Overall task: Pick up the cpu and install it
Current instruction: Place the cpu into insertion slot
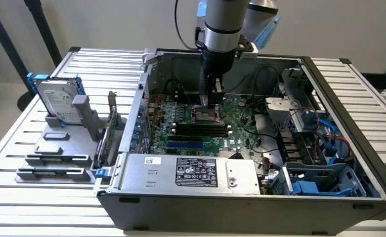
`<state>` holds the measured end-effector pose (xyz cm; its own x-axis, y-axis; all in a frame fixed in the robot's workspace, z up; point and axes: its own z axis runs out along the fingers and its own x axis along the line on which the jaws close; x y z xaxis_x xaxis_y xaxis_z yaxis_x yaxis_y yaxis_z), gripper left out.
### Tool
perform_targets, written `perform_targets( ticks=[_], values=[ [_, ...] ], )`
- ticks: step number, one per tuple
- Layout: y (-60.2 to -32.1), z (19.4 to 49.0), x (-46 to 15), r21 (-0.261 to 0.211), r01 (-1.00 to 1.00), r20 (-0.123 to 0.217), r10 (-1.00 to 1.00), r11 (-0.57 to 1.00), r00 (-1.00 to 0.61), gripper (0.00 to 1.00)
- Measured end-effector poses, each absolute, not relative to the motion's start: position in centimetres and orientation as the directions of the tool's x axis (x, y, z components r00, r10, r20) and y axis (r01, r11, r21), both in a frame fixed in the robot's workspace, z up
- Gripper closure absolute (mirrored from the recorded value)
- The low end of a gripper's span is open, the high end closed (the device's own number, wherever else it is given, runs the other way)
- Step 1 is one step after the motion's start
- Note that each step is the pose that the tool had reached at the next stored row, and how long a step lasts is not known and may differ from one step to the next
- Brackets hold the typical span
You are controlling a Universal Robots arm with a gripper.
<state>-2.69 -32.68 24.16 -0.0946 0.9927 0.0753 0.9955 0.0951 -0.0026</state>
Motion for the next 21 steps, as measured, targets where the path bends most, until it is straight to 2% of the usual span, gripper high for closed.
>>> perform_targets(
  ticks=[17, 21],
  values=[
    [-33.8, 23.4, -3.8, -0.002, 1.0, 0.075, 0.997, 0.016, -0.016, 0.45],
    [-33.8, 23.2, -4.0, 0.013, 1.0, 0.074, 0.997, 0.014, -0.015, 0.45]
  ],
)
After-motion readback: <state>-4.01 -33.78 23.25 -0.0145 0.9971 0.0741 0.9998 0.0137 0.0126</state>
